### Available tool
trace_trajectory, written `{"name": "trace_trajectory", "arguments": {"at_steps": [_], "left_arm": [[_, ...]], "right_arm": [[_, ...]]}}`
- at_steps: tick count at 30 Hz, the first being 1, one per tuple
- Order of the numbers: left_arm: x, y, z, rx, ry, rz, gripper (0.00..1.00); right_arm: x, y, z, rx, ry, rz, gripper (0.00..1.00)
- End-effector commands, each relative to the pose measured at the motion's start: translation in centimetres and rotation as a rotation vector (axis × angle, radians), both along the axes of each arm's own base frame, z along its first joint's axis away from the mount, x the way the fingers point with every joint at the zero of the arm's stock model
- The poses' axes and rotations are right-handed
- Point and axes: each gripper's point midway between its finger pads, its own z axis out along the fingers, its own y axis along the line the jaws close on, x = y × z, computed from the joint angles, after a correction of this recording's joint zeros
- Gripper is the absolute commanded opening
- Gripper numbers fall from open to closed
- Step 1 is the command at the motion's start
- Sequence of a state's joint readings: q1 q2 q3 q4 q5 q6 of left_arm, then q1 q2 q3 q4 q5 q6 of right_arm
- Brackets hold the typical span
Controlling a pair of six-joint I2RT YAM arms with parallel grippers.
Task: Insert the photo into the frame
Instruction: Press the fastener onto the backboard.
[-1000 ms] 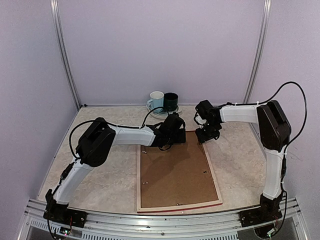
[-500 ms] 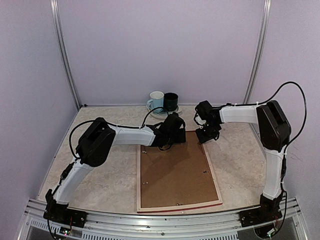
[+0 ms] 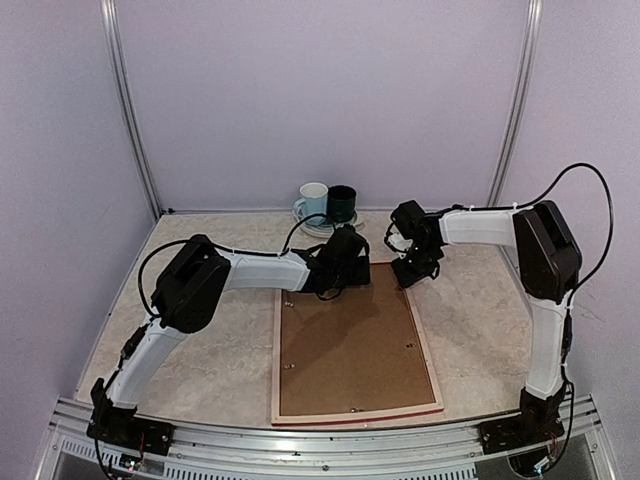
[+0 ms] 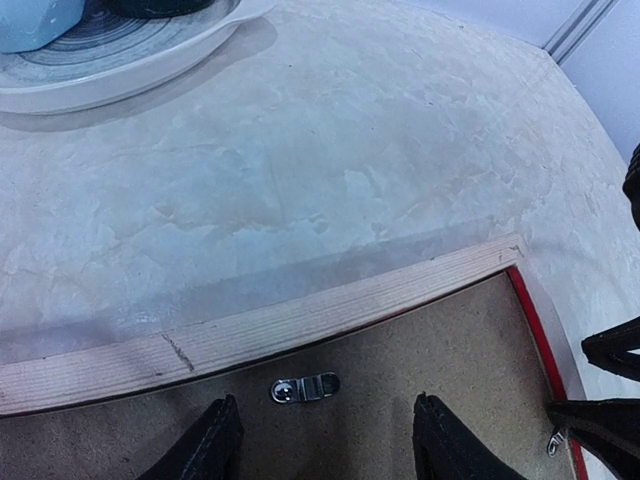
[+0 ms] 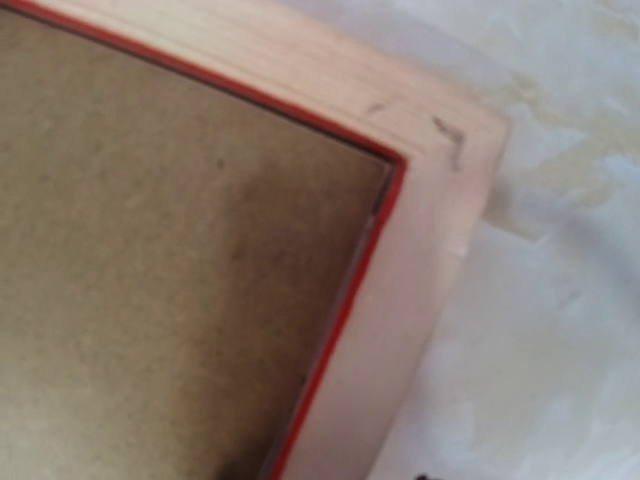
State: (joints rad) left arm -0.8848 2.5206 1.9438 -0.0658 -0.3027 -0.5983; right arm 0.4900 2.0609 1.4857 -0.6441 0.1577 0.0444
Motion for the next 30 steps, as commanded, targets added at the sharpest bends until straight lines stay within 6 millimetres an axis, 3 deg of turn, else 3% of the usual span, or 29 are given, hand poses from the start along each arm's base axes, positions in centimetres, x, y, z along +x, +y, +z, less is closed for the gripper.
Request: {"name": "trace_trajectory", "arguments": {"at_steps": [1, 10, 17, 21, 25, 30], "left_arm": [[-0.9, 3.3, -6.1, 0.133, 0.115, 0.038, 0.59], [-0.8, 3.2, -5.6, 0.115, 0.109, 0.037, 0.59], [-0.4, 2.6, -2.8, 0.088, 0.07, 0.018, 0.62], [-0.3, 2.5, -0.7, 0.072, 0.047, 0.007, 0.67], [-0.7, 2.4, 2.8, 0.037, 0.012, -0.015, 0.72], [-2.2, 2.3, 6.5, 0.035, -0.029, -0.06, 0.79]], "right_arm": [[-4.8, -1.7, -3.4, -0.066, 0.216, 0.043, 0.4], [-1.5, -0.6, 1.4, 0.009, 0.036, 0.0, 0.45], [-0.2, 0.2, 5.0, 0.133, -0.074, -0.031, 0.46], [-0.8, 0.0, 4.7, 0.143, -0.069, -0.029, 0.49], [-1.8, -0.1, 3.6, 0.156, -0.047, -0.027, 0.52], [-2.8, 0.1, 3.1, 0.202, -0.037, -0.02, 0.54]]}}
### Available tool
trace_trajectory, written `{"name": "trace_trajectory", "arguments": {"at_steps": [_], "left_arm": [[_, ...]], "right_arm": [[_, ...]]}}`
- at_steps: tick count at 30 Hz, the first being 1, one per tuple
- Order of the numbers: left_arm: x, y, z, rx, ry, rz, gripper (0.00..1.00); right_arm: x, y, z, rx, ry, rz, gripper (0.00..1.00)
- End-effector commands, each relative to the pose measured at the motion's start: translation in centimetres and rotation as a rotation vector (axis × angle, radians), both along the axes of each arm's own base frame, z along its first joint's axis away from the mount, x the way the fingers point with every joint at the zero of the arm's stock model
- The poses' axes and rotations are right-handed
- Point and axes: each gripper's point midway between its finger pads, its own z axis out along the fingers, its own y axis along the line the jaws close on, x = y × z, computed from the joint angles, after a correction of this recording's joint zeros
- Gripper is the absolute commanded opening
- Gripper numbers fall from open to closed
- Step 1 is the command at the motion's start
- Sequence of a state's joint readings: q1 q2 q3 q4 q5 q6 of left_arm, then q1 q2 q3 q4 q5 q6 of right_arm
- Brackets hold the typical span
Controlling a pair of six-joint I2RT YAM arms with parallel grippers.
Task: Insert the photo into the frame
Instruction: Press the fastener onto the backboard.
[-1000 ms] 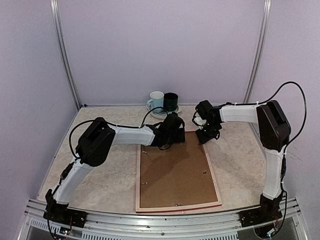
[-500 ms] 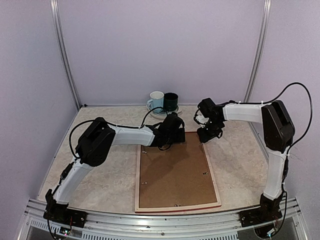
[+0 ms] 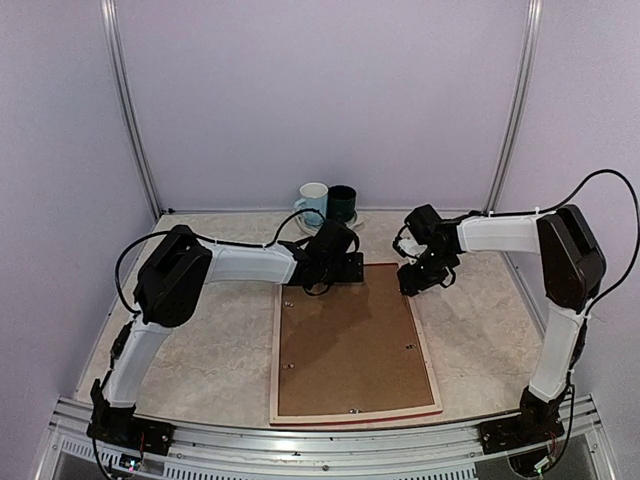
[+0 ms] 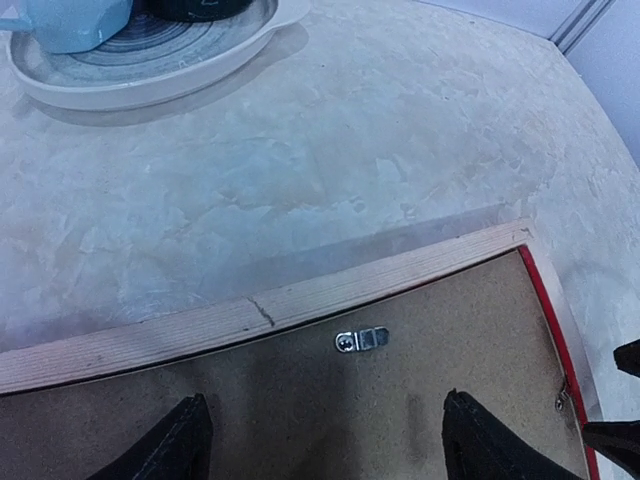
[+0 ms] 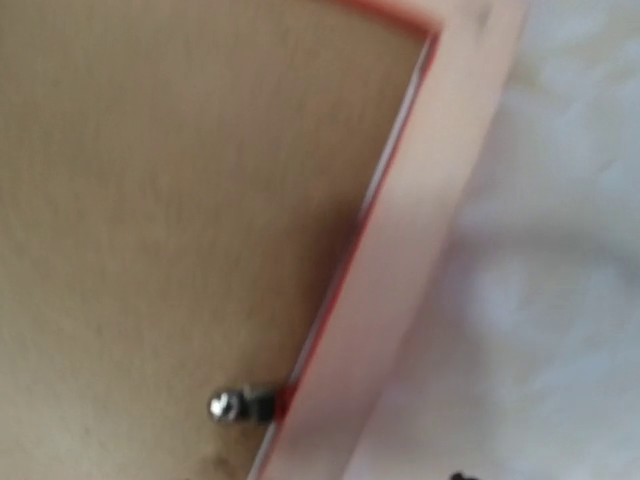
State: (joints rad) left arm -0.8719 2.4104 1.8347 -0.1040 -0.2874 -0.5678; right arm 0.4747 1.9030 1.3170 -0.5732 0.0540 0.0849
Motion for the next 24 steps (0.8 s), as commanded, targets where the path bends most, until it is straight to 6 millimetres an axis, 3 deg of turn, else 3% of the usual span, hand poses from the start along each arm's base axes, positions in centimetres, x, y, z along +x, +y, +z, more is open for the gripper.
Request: {"name": "trace_trajectory", "arguments": {"at_steps": [1, 5, 8, 15, 24], "left_arm": [[-1.7, 0.1, 5.6, -0.005, -0.057, -0.054, 0.81], [-3.3, -0.1, 7.0, 0.024, -0.097, -0.097, 0.88], [-3.7, -1.8, 7.5, 0.016, -0.117, -0.184, 0.92], [-4.0, -5.7, 5.6, -0.08, -0.064, -0.338, 0.9], [-3.7, -5.6, 3.0, -0.161, -0.042, -0.319, 0.78]], "right_arm": [[-0.3, 0.2, 1.2, 0.075, -0.028, -0.011, 0.54], [-0.5, -0.1, 1.1, 0.094, -0.044, -0.029, 0.57], [-0.2, -0.2, 1.5, 0.112, -0.061, -0.051, 0.65], [0.2, 0.1, 3.1, 0.136, -0.12, -0.018, 0.76], [2.1, -1.1, 2.4, 0.102, -0.116, -0.16, 0.74]]}}
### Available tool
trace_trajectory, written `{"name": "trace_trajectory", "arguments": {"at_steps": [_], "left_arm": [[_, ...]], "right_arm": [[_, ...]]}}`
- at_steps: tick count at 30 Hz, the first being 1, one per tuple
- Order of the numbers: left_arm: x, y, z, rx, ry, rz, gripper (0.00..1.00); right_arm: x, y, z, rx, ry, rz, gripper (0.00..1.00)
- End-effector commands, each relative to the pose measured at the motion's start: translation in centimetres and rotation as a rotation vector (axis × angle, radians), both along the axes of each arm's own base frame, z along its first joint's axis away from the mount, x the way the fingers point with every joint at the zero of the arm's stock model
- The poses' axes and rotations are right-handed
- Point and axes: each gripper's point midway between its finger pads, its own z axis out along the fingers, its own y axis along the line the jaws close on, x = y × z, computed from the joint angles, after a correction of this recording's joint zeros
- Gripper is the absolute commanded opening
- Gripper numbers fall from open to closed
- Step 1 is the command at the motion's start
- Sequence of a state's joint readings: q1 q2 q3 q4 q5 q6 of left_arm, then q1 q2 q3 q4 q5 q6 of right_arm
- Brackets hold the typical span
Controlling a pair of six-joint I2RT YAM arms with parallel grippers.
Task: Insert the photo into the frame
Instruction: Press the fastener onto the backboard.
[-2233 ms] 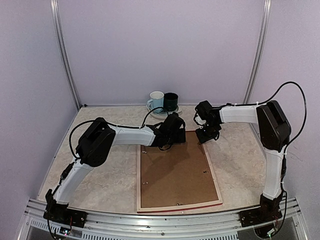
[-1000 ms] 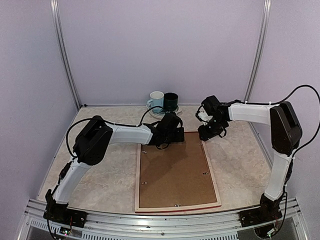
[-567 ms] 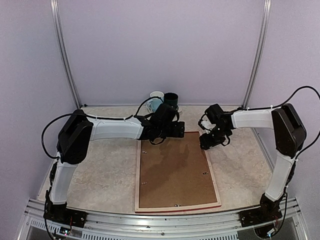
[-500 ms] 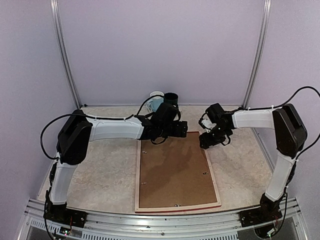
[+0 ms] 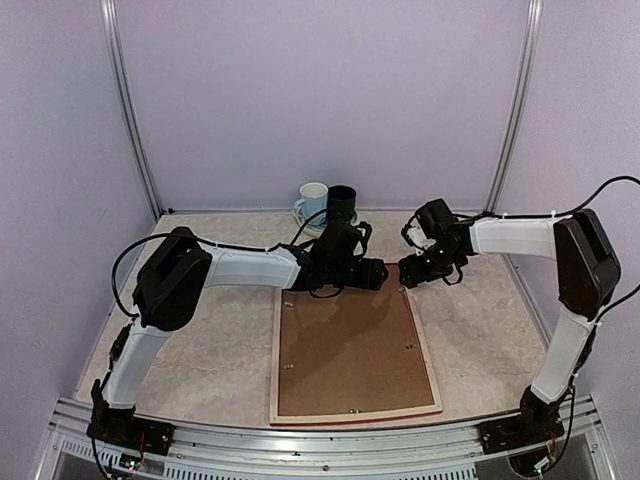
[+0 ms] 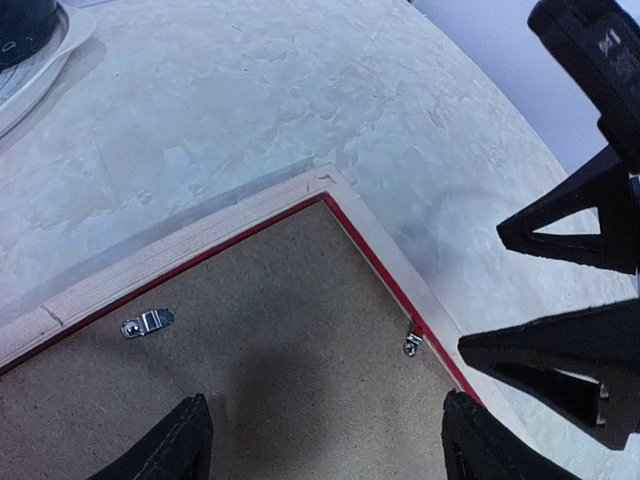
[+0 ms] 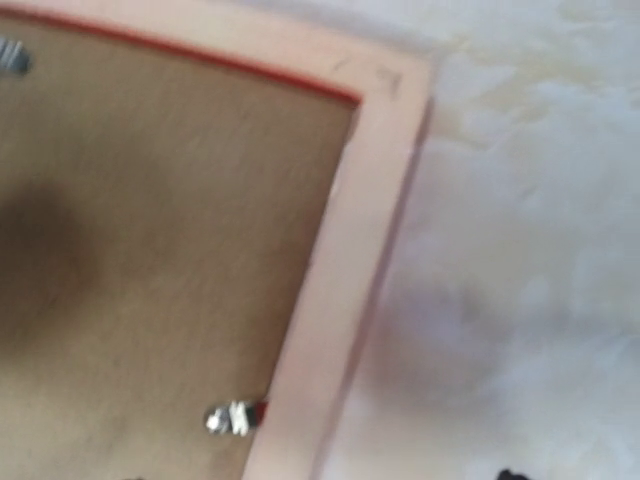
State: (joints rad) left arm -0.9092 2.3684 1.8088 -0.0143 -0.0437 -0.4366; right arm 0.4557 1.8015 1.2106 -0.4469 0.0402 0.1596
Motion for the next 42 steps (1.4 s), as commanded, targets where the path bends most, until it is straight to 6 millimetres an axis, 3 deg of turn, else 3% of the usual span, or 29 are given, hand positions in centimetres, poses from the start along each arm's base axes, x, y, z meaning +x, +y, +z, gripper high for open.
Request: {"name": "trace_trajectory", "arguments": {"at_steps": [1, 9, 17, 30, 42], "left_arm": [[0.4, -0.2, -0.1, -0.073, -0.007, -0.008, 0.77], [1.3, -1.0, -1.9, -0.088, -0.003, 0.004, 0.75], [2.0, -1.5, -4.4, -0.105, 0.044, 0.022, 0.71], [2.6, 0.3, -7.8, -0.009, 0.106, 0.13, 0.68], [3.5, 2.5, -9.9, 0.061, 0.161, 0.237, 0.66]], "right_arm": [[2.0, -0.6, 0.2, 0.009, -0.017, -0.094, 0.73], [3.5, -0.3, -1.8, 0.034, 0.012, -0.185, 0.64], [3.6, -0.3, -3.0, 0.025, 0.021, -0.211, 0.61], [1.2, -1.4, -5.0, -0.159, 0.089, -0.159, 0.61], [-1.2, -1.8, -4.3, -0.201, 0.141, -0.067, 0.61]]}}
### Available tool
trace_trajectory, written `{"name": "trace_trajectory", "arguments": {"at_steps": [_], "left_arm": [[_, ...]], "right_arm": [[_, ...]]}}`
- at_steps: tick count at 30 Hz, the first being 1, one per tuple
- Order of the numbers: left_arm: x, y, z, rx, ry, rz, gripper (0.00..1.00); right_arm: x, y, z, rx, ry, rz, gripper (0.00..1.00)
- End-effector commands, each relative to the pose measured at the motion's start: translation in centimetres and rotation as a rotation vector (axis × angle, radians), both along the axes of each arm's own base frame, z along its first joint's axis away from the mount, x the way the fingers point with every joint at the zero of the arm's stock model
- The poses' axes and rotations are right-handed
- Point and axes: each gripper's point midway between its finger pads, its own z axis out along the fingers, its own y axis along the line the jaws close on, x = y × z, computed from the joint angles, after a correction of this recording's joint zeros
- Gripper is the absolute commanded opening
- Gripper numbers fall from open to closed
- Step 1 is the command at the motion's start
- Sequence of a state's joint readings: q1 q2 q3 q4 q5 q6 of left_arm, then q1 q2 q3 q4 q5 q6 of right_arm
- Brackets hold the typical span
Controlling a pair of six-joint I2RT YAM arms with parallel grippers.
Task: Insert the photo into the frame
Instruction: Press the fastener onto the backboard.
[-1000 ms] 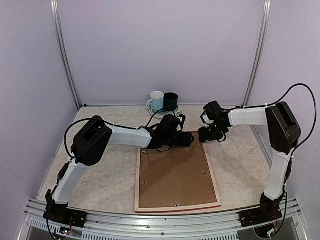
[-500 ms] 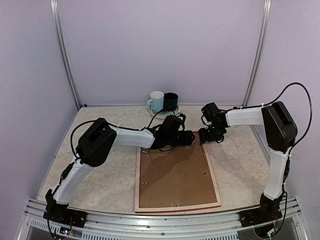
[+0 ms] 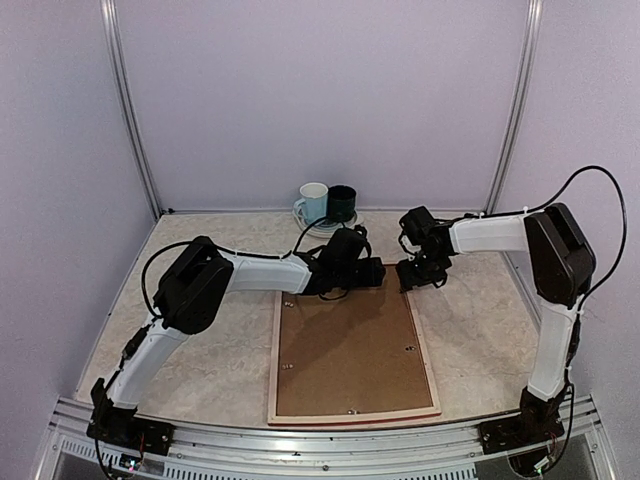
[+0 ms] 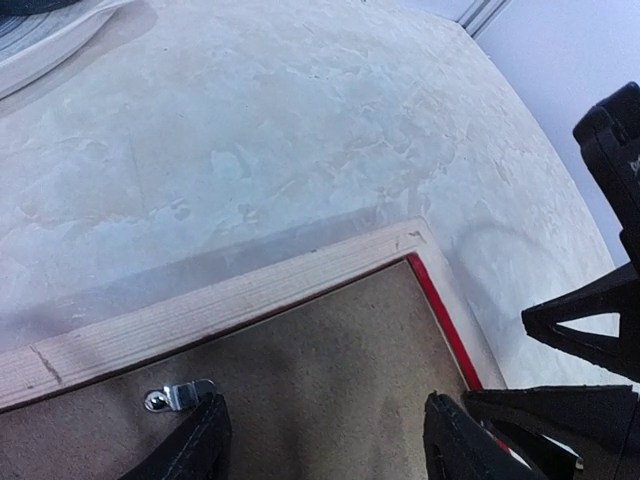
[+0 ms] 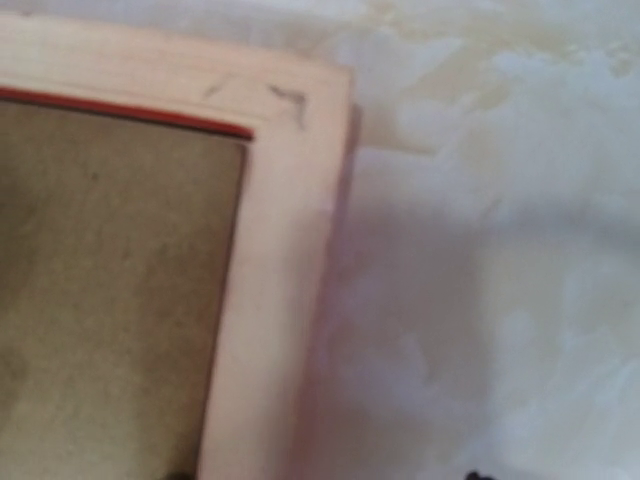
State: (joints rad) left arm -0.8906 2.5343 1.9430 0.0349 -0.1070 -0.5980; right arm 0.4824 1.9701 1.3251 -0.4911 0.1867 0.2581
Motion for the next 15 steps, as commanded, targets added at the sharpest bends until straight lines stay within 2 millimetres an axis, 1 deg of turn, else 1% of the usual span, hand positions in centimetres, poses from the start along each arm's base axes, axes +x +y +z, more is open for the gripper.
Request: {"name": "trace_trajectory", "arguments": {"at_steps": [1, 3, 6, 10, 12, 15], "left_arm": [[0.1, 3.2, -6.3, 0.143, 0.117, 0.072, 0.66], [0.1, 3.4, -6.6, 0.149, 0.122, 0.077, 0.66], [0.0, 3.5, -6.8, 0.155, 0.128, 0.079, 0.65], [0.1, 3.5, -6.8, 0.15, 0.13, 0.077, 0.65], [0.0, 3.3, -6.5, 0.145, 0.121, 0.07, 0.65], [0.3, 3.3, -5.0, 0.13, 0.085, 0.066, 0.66]], "right_arm": [[-3.3, -1.2, -0.8, -0.075, 0.115, 0.067, 0.61], [-3.6, -1.2, -1.0, -0.077, 0.128, 0.082, 0.61], [-3.9, -1.7, -1.2, -0.1, 0.139, 0.083, 0.61], [-3.8, -1.6, -1.0, -0.087, 0.118, 0.084, 0.61], [-3.5, -0.8, -0.4, -0.047, 0.095, 0.094, 0.62], [-2.9, 0.6, 1.2, 0.034, 0.049, 0.117, 0.62]]}}
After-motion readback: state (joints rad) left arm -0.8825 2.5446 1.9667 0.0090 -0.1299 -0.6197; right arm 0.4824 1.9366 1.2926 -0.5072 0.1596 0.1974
